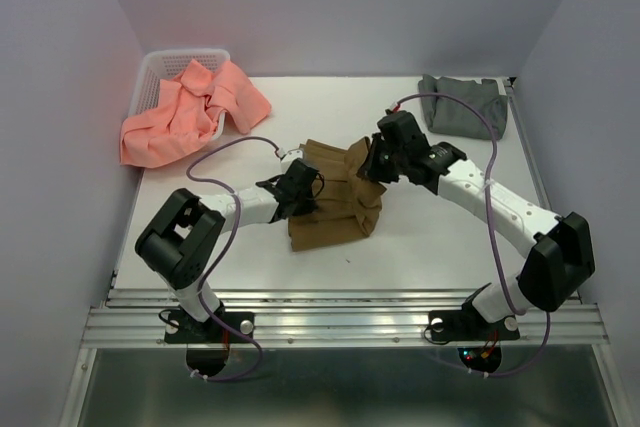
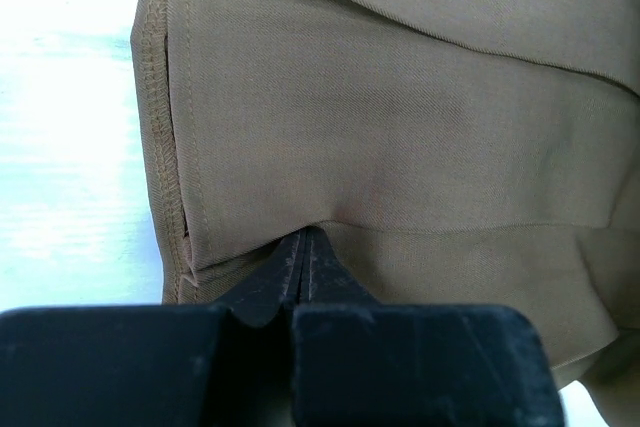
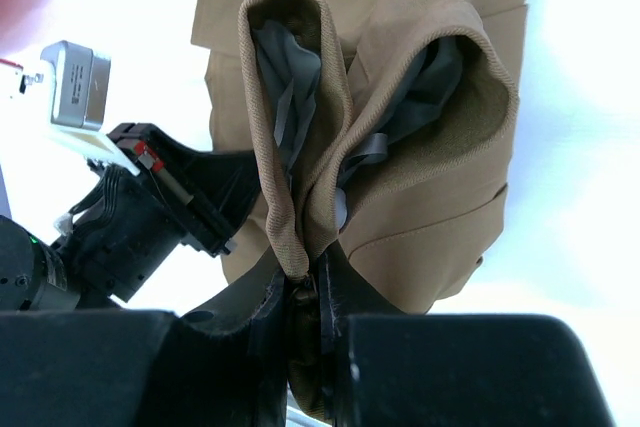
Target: Fold and stack the skirts
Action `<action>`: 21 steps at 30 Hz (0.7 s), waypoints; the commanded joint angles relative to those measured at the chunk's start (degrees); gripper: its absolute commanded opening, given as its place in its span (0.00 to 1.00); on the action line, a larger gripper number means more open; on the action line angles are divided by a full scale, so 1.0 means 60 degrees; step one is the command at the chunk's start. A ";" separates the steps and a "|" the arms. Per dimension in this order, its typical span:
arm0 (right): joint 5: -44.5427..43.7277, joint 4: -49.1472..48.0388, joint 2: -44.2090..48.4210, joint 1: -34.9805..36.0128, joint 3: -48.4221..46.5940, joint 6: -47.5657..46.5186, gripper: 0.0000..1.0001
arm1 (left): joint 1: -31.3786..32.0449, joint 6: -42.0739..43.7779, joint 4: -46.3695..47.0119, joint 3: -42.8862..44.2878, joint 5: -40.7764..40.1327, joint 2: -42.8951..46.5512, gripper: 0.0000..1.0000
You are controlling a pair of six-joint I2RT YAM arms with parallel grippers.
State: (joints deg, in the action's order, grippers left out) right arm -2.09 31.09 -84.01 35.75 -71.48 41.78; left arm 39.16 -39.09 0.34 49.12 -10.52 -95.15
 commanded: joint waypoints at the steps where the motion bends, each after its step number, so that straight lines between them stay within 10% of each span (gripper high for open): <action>1: 0.0772 -0.0713 -0.0265 0.0180 -0.0449 0.0097 0.01 | 0.0036 -0.0120 0.0102 -0.0277 0.0187 -0.0006 0.00; 21: 0.0393 -0.2091 -0.3458 0.1013 -0.1181 0.0727 0.05 | 0.0036 -0.0472 0.0324 -0.0600 0.0245 0.0580 0.00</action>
State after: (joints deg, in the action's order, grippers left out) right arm 2.59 22.85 -102.30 39.53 -75.00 45.06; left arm 39.13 -41.23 3.62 46.65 -9.93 -93.93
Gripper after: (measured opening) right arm 0.152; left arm 0.051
